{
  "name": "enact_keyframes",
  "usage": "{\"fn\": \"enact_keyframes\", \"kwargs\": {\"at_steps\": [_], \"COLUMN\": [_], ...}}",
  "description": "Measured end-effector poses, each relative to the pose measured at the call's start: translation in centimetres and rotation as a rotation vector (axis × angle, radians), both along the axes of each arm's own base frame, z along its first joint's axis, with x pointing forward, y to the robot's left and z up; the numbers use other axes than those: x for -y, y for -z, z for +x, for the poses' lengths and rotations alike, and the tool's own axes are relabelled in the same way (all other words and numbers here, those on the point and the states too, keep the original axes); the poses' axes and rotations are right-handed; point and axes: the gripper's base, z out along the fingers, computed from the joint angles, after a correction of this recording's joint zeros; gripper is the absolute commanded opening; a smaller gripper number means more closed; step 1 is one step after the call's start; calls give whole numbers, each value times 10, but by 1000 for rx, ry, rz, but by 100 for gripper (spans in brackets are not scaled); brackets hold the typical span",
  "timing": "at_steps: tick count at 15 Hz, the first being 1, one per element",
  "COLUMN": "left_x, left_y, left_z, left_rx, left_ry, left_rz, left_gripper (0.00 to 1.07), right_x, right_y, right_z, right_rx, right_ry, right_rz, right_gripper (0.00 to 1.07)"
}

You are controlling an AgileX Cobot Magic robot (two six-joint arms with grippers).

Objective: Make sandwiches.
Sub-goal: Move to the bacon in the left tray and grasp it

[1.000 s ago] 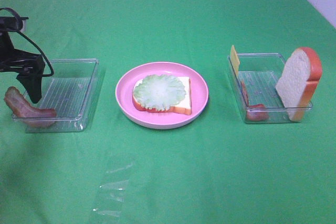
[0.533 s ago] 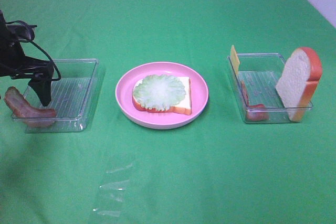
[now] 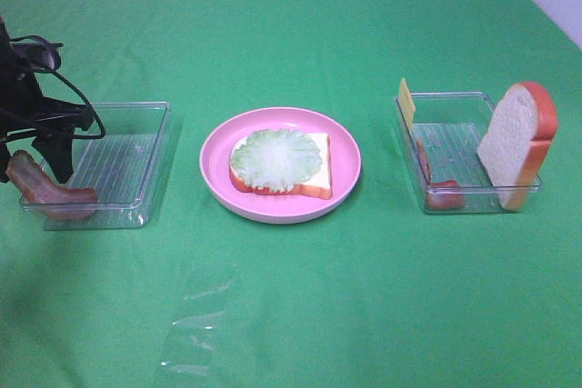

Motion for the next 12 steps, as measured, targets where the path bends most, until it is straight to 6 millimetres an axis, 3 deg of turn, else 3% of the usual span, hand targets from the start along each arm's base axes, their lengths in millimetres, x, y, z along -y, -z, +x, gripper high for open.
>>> {"fn": "enact_keyframes", "kwargs": {"at_steps": [3,4,5,6,11,12], "left_x": [0,0,-3,-5,-6,-6], "left_y": [0,0,0,0,0,0], "left_z": [0,-1,-2,-2,0,1], "left_rx": [-2,-11,-27,-27,0,9], "left_ry": [-7,-12,-19,-25,-26,-19], "left_rz": [0,4,39,57,70,69], "left_gripper": [61,56,41,38,2,0], "right_x": [0,0,0,0,0,0], "right_y": [0,0,0,0,0,0], "right_z": [0,0,0,0,0,0], "right_rx": [0,0,0,0,0,0], "right_ry": [0,0,0,0,0,0], "right_rz": [0,0,0,0,0,0], "right_gripper": [99,99,99,99,99,99]}}
